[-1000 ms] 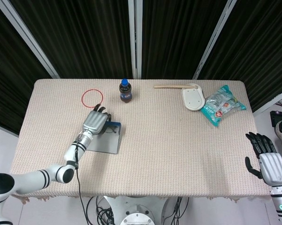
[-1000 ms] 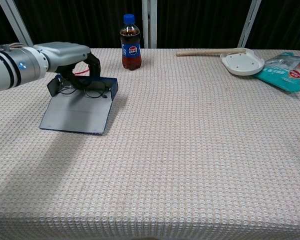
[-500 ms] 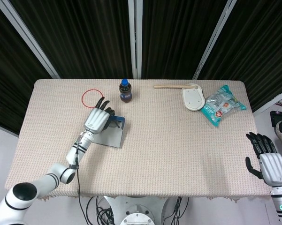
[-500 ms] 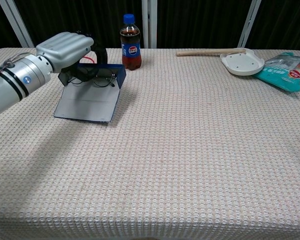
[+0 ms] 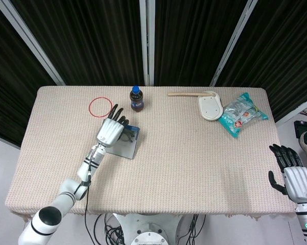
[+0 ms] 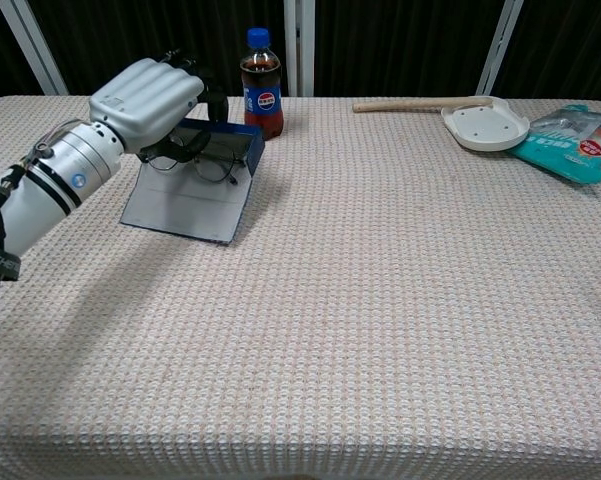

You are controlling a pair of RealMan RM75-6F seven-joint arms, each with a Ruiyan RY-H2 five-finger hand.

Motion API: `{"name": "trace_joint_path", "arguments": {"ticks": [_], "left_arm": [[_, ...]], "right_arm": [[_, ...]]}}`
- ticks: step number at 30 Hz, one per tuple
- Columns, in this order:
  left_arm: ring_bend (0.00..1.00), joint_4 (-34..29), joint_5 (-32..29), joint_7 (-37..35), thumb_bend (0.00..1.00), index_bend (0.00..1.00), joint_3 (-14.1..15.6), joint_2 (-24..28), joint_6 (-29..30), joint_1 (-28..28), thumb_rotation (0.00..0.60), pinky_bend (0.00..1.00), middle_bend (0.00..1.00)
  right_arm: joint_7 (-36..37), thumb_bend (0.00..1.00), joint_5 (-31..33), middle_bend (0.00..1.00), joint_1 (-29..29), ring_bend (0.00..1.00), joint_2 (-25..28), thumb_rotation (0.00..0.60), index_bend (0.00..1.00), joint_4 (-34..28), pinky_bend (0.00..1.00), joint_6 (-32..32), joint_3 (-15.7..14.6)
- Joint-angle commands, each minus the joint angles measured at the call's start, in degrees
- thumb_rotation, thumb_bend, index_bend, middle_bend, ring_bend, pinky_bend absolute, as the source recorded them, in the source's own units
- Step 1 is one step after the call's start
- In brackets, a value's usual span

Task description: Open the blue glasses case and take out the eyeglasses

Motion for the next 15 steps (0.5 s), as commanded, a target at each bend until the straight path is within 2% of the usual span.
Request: {"name": "trace_joint_path", "arguments": {"ticks": [1, 4, 9, 11, 15], "left_arm": [[0.11, 2.21, -0.11, 1.55, 0.53, 0.44, -0.82, -1.74, 0.67, -0.08, 0.600, 0.00, 0.36], [0.11, 3.39, -0.36, 2.47, 0.53, 0.44, -1.43, -2.75, 0.90, -0.38, 0.600, 0.00, 0.36], [0.11, 3.37, 0.23, 1.18, 0.53, 0.41, -0.95, -2.31, -2.71, -1.12, 0.600, 0.00, 0.35], [0.09, 2.46, 0.30, 0.72, 0.52, 0.36, -0.69, -1.50, -6.11, -1.70, 0.600, 0.00, 0.32], [0.05, -1.81, -2.14, -0.15, 0.43, 0.18, -3.11, 0.72, -11.50, -2.82, 0.600, 0.00, 0.25]], "right_arm": [[0.12, 0.48, 0.04, 0.08, -0.01, 0.00, -0.02, 0.600, 0.00, 0.14, 0.00, -0.02, 0.01], [0.22, 0.48, 0.12, 0.08, 0.00, 0.00, -0.01, 0.600, 0.00, 0.24, 0.00, -0.16, 0.01], [0.42, 0.48, 0.24, 0.08, -0.09, 0.00, 0.03, 0.600, 0.00, 0.36, 0.00, -0.15, 0.02], [0.44, 0.48, 0.26, 0.08, -0.13, 0.00, 0.01, 0.600, 0.00, 0.41, 0.00, -0.15, 0.00], [0.48, 0.48, 0.12, 0.08, -0.26, 0.00, -0.05, 0.600, 0.00, 0.46, 0.00, 0.09, -0.05]]}}
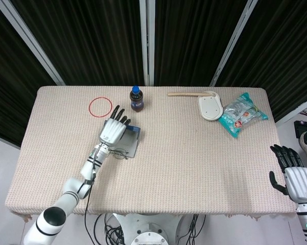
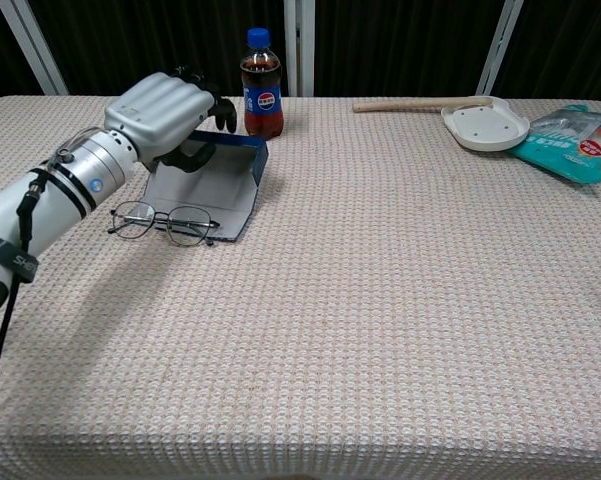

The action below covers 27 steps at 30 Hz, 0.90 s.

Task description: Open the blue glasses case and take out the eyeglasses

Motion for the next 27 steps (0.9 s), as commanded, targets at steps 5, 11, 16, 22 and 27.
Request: {"name": "trace_joint_path", "arguments": {"ticks": [5, 11, 16, 22, 27], "left_arm": [[0.05, -8.73, -3.27, -0.39, 0.33, 0.11, -3.72, 4.71, -4.30, -1.07, 0.600, 0.00, 0.23], [0.03, -20.41, -5.20, 3.16, 0.33, 0.10, -5.36, 10.41, -3.32, 1.33, 0.600, 0.00, 0.19], [0.03, -41.01, -6.68, 9.56, 0.35, 0.28, -4.48, 19.94, -0.73, 6.71, 0.600, 0.00, 0.19], [0.03, -58.49, -10.89, 19.64, 0.41, 0.41, -1.35, 28.01, -2.05, 11.24, 0.600, 0.00, 0.20], [0.03, -64.40, -15.08, 25.36, 0.41, 0.41, -0.49, 29.97, -2.55, 12.84, 0.600, 0.00, 0.20]], "right_arm": [[-0.08, 0.48, -0.22, 0.08, -0.10, 0.00, 0.06, 0.600, 0.00, -0.06, 0.00, 0.23, -0.04], [-0.28, 0.48, -0.80, 0.08, 0.13, 0.00, 0.04, 0.600, 0.00, -0.29, 0.00, 0.37, -0.01], [-0.21, 0.48, -1.16, 0.08, 0.47, 0.00, 0.03, 0.600, 0.00, -0.24, 0.00, 0.16, 0.01], [0.22, 0.48, -1.43, 0.08, 0.78, 0.00, -0.20, 0.600, 0.00, 0.15, 0.00, -0.08, -0.04], [0.55, 0.48, -1.56, 0.08, 1.01, 0.00, -0.31, 0.600, 0.00, 0.47, 0.00, -0.28, -0.06]]}}
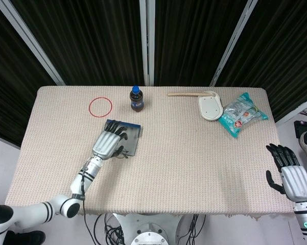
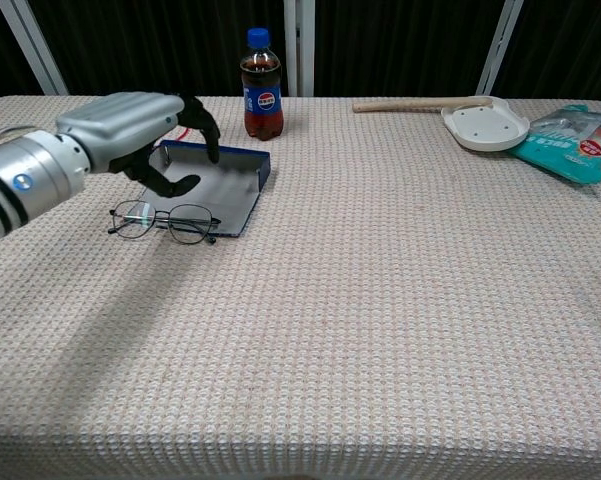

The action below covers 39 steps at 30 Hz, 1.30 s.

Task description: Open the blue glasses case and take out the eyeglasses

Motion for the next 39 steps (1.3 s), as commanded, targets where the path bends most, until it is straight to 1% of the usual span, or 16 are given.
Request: {"name": "trace_joint_path", "arguments": {"ticks": [1, 6, 12, 19, 23, 34, 39], "left_arm": [[0.03, -5.33, -4.73, 6.37, 0.41, 0.40, 1.53, 3.43, -0.41, 2.92, 0.600, 0.00, 0.20], [0.03, -5.37, -9.00, 10.26, 0.41, 0.40, 1.33, 2.49, -1.37, 3.07, 0.600, 0.00, 0.20], [0.03, -4.20, -11.66, 11.67, 0.41, 0.40, 0.76, 0.98, -1.97, 2.91, 0.600, 0.00, 0.20], [0.03, -3.86, -11.61, 11.45, 0.41, 0.40, 0.15, 0.02, -2.21, 2.35, 0.600, 0.00, 0.20], [0.03, -3.77, -12.16, 12.28, 0.41, 0.42, -0.03, -0.26, -2.66, 1.88, 0.600, 0.00, 0.20], [0.03, -3.12, -14.25, 14.39, 0.41, 0.43, 0.37, -0.68, -3.01, 1.72, 0.600, 0.00, 0.21], [0.03, -2.00, -13.91, 13.45, 0.41, 0.48, 0.18, -1.46, -2.77, 1.78, 0.600, 0.00, 0.22]], "right_arm": [[0.10, 0.48, -0.12, 0.08, 0.16, 0.00, -0.07, 0.600, 0.00, 0.09, 0.00, -0.09, 0.01], [0.23, 0.48, -0.33, 0.08, 0.50, 0.00, -0.13, 0.600, 0.00, 0.24, 0.00, -0.25, 0.07], [0.60, 0.48, -0.20, 0.08, 0.58, 0.00, -0.21, 0.600, 0.00, 0.53, 0.00, -0.38, 0.02], [0.91, 0.48, -0.06, 0.08, 0.52, 0.00, -0.32, 0.600, 0.00, 0.88, 0.00, -0.34, -0.07], [1.05, 0.48, 0.02, 0.08, 0.41, 0.00, -0.33, 0.600, 0.00, 1.00, 0.00, -0.22, -0.12], [1.10, 0.48, 0.19, 0.08, 0.07, 0.00, -0.20, 0.600, 0.00, 0.99, 0.00, 0.05, -0.29], [0.81, 0.48, 0.10, 0.08, 0.08, 0.00, -0.13, 0.600, 0.00, 0.71, 0.00, 0.12, -0.29]]}}
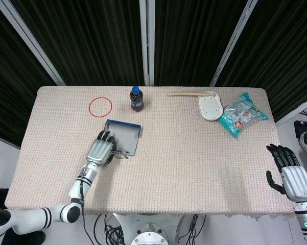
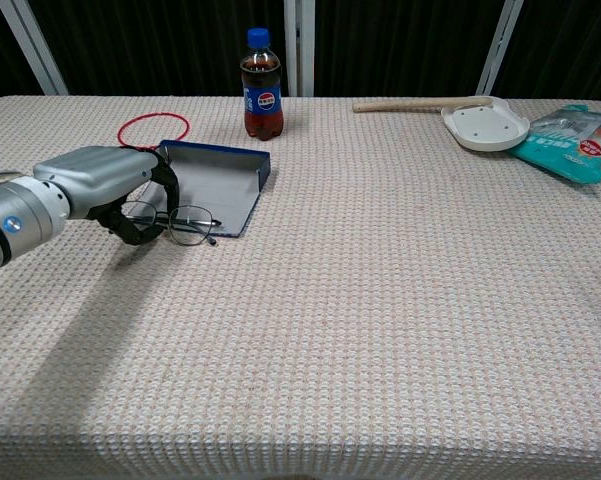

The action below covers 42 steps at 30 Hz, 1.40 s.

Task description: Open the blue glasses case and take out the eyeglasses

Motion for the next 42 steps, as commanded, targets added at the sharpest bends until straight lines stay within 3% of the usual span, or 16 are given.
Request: {"name": "trace_joint_path", "arguments": {"ticks": [1, 7, 14, 20, 27, 31, 34, 36, 38, 42], "left_arm": [[0.03, 0.70, -0.01, -0.46, 0.41, 0.49, -0.16, -0.40, -0.16, -0.05, 0.600, 0.00, 0.23], [0.04, 2.59, 0.44, -2.09, 0.42, 0.61, -0.61, -1.18, 0.09, 0.11, 0.600, 0.00, 0.30], [0.09, 1.78, 3.82, -6.17, 0.54, 0.71, -0.45, -0.16, 2.97, 1.97, 0.600, 0.00, 0.38], [0.09, -6.30, 5.74, -7.50, 0.56, 0.73, 0.98, 4.94, 6.60, 5.41, 0.600, 0.00, 0.38], [0.09, -16.75, 8.59, -4.89, 0.56, 0.73, 5.65, 11.52, 10.70, 9.83, 0.600, 0.00, 0.37], [0.09, -19.74, 8.85, -2.99, 0.56, 0.73, 7.90, 13.07, 10.37, 10.92, 0.600, 0.00, 0.37], [0.08, -20.38, 9.18, -3.55, 0.49, 0.60, 8.57, 13.16, 8.87, 10.93, 0.600, 0.00, 0.33], [0.03, -20.66, 9.04, -4.17, 0.29, 0.30, 8.49, 13.26, 7.60, 10.64, 0.600, 0.00, 0.23], [0.00, -20.86, 9.23, -4.71, 0.16, 0.11, 8.13, 13.27, 7.33, 10.55, 0.600, 0.00, 0.15], [0.00, -21.01, 11.43, -6.56, 0.07, 0.04, 7.17, 13.73, 9.16, 11.14, 0.600, 0.00, 0.11]], "right_arm": [[-0.12, 0.48, -0.02, 0.08, -0.03, 0.00, 0.05, 0.600, 0.00, -0.12, 0.00, 0.05, -0.02], [-0.35, 0.48, 0.12, 0.08, -0.19, 0.00, 0.29, 0.600, 0.00, -0.46, 0.00, 0.16, -0.04], [-0.27, 0.48, 0.03, 0.08, -0.16, 0.00, 0.30, 0.600, 0.00, -0.43, 0.00, 0.27, 0.03], [0.00, 0.48, 0.01, 0.08, -0.10, 0.00, 0.29, 0.600, 0.00, -0.13, 0.00, 0.29, 0.10], [0.53, 0.48, -0.23, 0.08, 0.18, 0.00, -0.03, 0.600, 0.00, 0.50, 0.00, 0.07, 0.10], [0.65, 0.48, -0.37, 0.08, 0.26, 0.00, -0.18, 0.600, 0.00, 0.66, 0.00, 0.07, 0.06], [0.62, 0.48, -0.43, 0.08, 0.30, 0.00, -0.21, 0.600, 0.00, 0.60, 0.00, 0.06, 0.04], [0.45, 0.48, -0.50, 0.08, 0.33, 0.00, -0.15, 0.600, 0.00, 0.44, 0.00, 0.12, 0.04], [0.31, 0.48, -0.47, 0.08, 0.30, 0.00, -0.01, 0.600, 0.00, 0.26, 0.00, 0.19, 0.07], [0.08, 0.48, -0.15, 0.08, 0.10, 0.00, 0.51, 0.600, 0.00, -0.24, 0.00, 0.54, 0.25]]}}
